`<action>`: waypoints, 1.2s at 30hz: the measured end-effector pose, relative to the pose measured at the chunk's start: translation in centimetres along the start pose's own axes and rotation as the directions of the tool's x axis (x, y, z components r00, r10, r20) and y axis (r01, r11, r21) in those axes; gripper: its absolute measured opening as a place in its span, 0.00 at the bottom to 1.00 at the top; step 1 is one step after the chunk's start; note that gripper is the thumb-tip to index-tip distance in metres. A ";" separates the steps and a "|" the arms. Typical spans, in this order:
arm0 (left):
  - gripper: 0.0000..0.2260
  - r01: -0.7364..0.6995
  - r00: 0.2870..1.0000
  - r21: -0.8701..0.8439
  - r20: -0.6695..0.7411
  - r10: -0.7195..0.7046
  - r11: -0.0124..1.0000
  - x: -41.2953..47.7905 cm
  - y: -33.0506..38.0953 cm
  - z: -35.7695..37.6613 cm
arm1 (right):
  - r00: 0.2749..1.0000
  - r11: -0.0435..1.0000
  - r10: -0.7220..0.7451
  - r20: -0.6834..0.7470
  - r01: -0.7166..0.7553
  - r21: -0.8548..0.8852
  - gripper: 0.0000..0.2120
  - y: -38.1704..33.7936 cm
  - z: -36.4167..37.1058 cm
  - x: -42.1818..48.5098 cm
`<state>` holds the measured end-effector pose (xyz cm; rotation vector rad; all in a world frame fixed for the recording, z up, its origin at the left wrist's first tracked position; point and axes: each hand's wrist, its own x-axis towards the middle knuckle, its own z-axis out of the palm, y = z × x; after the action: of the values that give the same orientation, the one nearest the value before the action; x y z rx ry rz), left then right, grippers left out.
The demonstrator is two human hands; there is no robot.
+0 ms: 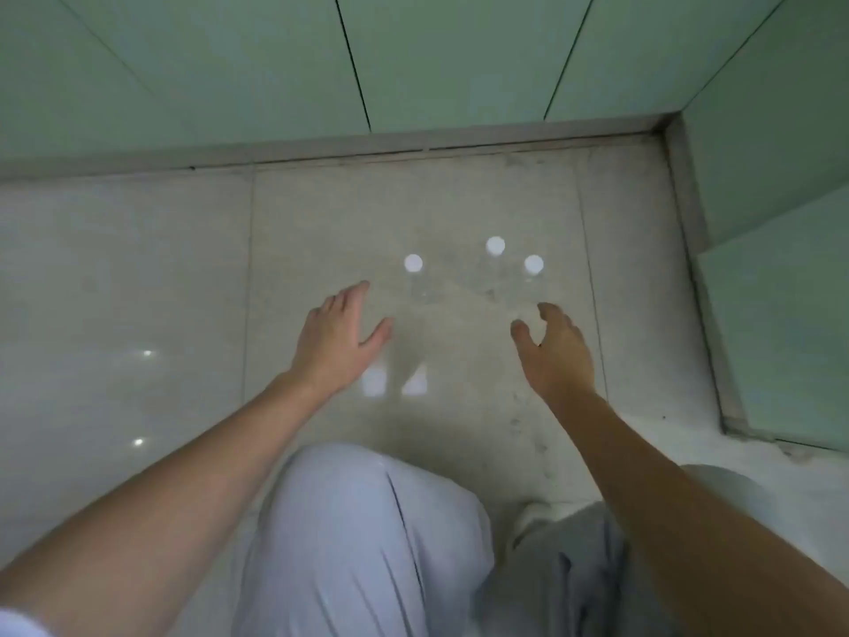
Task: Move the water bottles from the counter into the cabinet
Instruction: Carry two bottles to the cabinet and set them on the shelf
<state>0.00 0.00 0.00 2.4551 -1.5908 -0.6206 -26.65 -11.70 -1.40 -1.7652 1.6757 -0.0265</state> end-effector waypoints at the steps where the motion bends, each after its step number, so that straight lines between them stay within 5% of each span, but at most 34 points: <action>1: 0.37 0.002 1.000 -0.031 -0.002 -0.002 1.000 1.1 -0.8 1.7 | 0.999 0.999 0.029 -0.038 -0.027 0.045 0.29 1.0 1.5 1.2; 7: 0.38 0.023 0.999 -0.192 0.040 -0.016 0.981 6.6 -5.1 10.1 | 0.983 0.944 0.132 -0.129 -0.085 0.320 0.32 5.3 9.1 8.4; 15: 0.52 0.167 0.986 -0.506 0.075 -0.149 0.846 11.3 -5.4 14.4 | 0.982 0.897 0.115 -0.150 -0.038 0.441 0.40 6.9 11.3 12.2; 22: 0.28 0.177 0.976 -0.558 -0.007 -0.218 0.811 14.2 -3.8 16.5 | 0.978 0.866 0.086 -0.190 0.021 0.500 0.35 7.0 11.8 14.8; 28: 0.32 0.173 0.976 -0.538 -0.019 -0.217 0.825 14.9 -3.3 16.7 | 0.971 0.882 0.085 -0.225 0.031 0.470 0.28 7.3 11.5 16.4; 36: 0.23 0.245 0.946 -0.535 -0.049 -0.319 0.809 11.5 -1.2 13.9 | 0.970 0.897 0.126 -0.210 -0.022 0.441 0.22 8.1 9.4 12.1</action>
<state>-0.76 -8.52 -15.92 2.2548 -0.8500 -0.7850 -27.39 -17.53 -17.76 -1.3957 1.7334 -0.5551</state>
